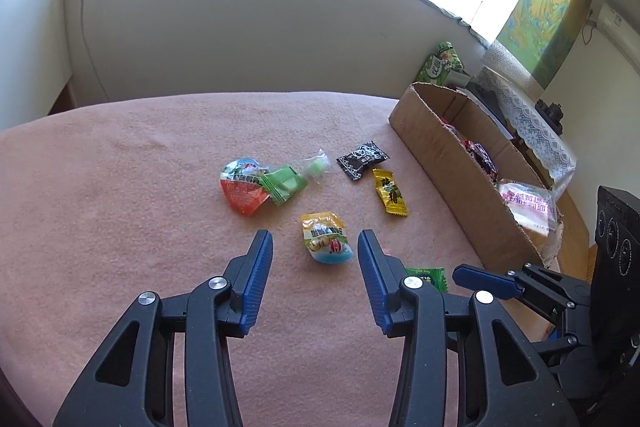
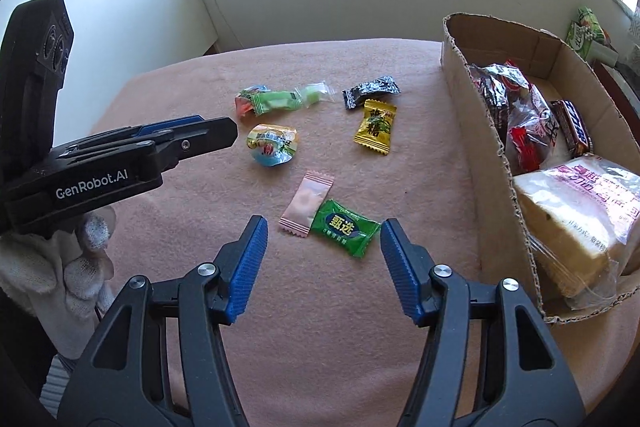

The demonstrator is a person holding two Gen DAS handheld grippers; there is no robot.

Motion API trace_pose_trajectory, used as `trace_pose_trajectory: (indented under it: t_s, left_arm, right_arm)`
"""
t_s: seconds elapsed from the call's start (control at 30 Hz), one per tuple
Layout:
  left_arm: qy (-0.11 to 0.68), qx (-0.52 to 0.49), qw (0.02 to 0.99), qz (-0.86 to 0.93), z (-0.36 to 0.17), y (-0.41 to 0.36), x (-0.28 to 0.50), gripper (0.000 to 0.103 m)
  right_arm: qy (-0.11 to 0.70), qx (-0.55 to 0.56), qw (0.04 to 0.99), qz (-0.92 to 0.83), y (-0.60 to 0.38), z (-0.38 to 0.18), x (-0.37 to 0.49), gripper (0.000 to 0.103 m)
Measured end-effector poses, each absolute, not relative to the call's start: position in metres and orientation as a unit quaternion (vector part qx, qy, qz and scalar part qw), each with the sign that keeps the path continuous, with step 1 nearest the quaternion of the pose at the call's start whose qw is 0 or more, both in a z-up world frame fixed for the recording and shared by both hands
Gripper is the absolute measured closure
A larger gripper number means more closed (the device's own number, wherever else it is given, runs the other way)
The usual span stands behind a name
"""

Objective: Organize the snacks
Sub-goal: 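Move both tools back out of the box over the candies on the table, then grasp the yellow round snack bag with the left tool while the right tool grasps the pink candy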

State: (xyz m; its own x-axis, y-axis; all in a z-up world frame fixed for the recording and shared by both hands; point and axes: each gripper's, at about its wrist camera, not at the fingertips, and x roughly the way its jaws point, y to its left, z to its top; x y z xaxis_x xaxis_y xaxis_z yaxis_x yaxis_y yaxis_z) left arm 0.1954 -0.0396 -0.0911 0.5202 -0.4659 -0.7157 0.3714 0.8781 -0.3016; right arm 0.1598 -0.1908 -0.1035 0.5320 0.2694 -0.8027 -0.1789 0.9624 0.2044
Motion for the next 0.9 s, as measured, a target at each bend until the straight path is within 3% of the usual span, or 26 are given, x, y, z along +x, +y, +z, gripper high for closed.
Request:
trace_pose_trajectory:
  t_s: [0.27,0.43,0.57,0.9]
  left_arm:
    - [0.426,-0.058,0.865,-0.258,-0.094,-0.039,0.204,0.06]
    - [0.428,-0.04,0.862,-0.269,-0.098,-0.046,0.208,0.06]
    - [0.432,-0.028,0.859,-0.274,-0.103,-0.055,0.214,0.06]
    - [0.453,-0.009,0.847,-0.277,-0.119,-0.065,0.221,0.06]
  right_arm:
    - [0.478,0.049,0.864,0.149,-0.171,-0.112,0.175,0.062]
    - [0.496,0.053,0.854,0.149,-0.163,-0.123,0.188,0.064]
    - [0.495,0.027,0.859,0.126,-0.158,-0.127,0.196,0.076]
    - [0.491,-0.018,0.863,0.117,-0.15,-0.129,0.206,0.076]
